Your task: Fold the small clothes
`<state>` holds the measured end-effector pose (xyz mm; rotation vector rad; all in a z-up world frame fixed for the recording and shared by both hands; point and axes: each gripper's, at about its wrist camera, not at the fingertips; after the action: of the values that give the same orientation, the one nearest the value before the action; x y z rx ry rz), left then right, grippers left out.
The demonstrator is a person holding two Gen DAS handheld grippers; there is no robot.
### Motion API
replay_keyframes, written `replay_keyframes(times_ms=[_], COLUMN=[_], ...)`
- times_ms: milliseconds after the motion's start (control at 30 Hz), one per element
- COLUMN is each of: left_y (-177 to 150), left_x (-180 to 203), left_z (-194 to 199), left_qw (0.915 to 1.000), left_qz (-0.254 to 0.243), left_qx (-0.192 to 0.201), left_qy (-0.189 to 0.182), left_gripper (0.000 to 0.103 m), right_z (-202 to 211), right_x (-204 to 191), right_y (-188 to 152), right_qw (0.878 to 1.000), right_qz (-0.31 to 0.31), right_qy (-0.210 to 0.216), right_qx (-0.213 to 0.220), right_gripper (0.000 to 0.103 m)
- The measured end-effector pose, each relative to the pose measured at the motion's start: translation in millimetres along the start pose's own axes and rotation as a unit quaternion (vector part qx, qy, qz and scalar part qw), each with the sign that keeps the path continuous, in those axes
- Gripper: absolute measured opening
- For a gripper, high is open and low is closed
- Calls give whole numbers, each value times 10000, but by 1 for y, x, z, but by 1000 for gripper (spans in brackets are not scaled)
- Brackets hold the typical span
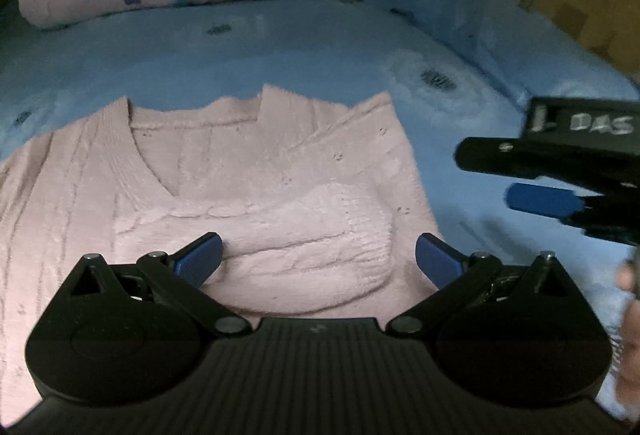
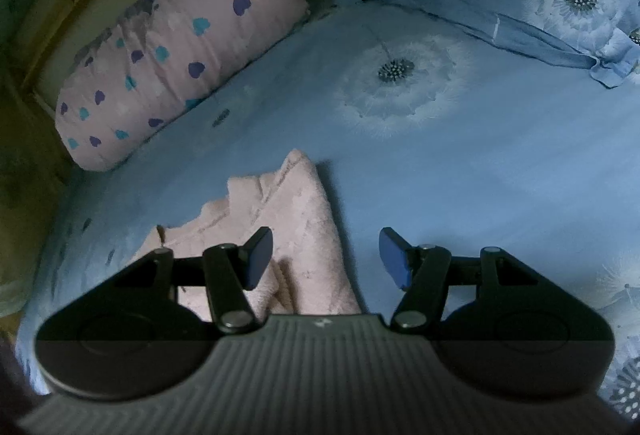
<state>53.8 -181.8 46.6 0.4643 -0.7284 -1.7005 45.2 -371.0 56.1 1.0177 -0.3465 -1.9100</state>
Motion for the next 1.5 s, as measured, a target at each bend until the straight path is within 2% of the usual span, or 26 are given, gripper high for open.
replay_keyframes(times_ms=[100, 133, 167, 200, 267, 300, 333, 367, 433, 633, 800, 867, 1067, 1200, 1300, 1367, 1500], left_y=[-2, -2, -2, -3, -4, -4, -5, -4, -1, 6, -1, -8, -36, -54, -63, -69, -78], left_x=[8, 7, 4, 4, 2, -2, -6, -10, -20, -56, -100, -122, -180, -210, -225, -232, -241], left_z=[-19, -25, -29, -30, -26, -22, -18, -13, -1, 44, 77, 83, 82, 80, 87, 94, 111], left_qw=[9999, 10000, 9999, 10000, 9998, 9998, 9997, 9996, 9990, 9959, 9919, 9911, 9904, 9900, 9896, 9898, 9906], left_qz=[-26, -17, 8, -39, -161, -105, -35, 38, 138, 150, 187, 279, 662, 962, 1111, 1127, 1208], left_qx=[41, -35, -96, -42, 103, 175, 198, 234, 371, 889, 1150, 1097, 591, 176, 107, 77, -8], left_qy=[132, 40, -60, 25, 47, -80, -152, -180, -202, 15, 509, 705, 1058, 1016, 905, 868, 640], left_gripper=[103, 97, 85, 79, 50, 43, 28, 19, 15, 15, 15, 15, 16, 18, 30, 45, 57], right_z=[-3, -4, -5, -5, -4, -3, -2, -2, -1, -4, -9, -11, -19, -25, -24, -22, -26], right_x=[4, 5, 5, 5, 3, 3, 1, 1, 0, 1, 1, 0, -9, -14, -15, -16, -18], right_y=[1, 1, 0, 0, -2, -2, -3, -3, -5, -6, -7, -8, -13, -15, -16, -15, -15], right_qw=[9998, 9997, 9995, 9994, 9991, 9991, 9991, 9991, 9992, 9993, 9992, 9990, 9978, 9962, 9965, 9967, 9958], right_qz=[-139, -182, -198, -197, -174, -153, -127, -96, -44, 26, 99, 154, 461, 732, 745, 760, 874], right_qy=[31, 73, 113, 156, 245, 273, 292, 298, 274, 193, 122, 85, -70, -277, -271, -204, -234], right_qx=[-116, -159, -202, -241, -290, -290, -279, -269, -274, -313, -372, -402, -466, -382, -252, -191, -103], right_gripper=[63, 63, 63, 62, 62, 62, 62, 62, 62, 62, 62, 62, 62, 62, 62, 62, 62])
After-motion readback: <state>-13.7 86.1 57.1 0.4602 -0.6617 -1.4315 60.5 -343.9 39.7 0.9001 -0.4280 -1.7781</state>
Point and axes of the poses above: each gripper's, at about its wrist camera, not at the fingertips, and z roughly against the way its jaws point, x to its right, y to its top
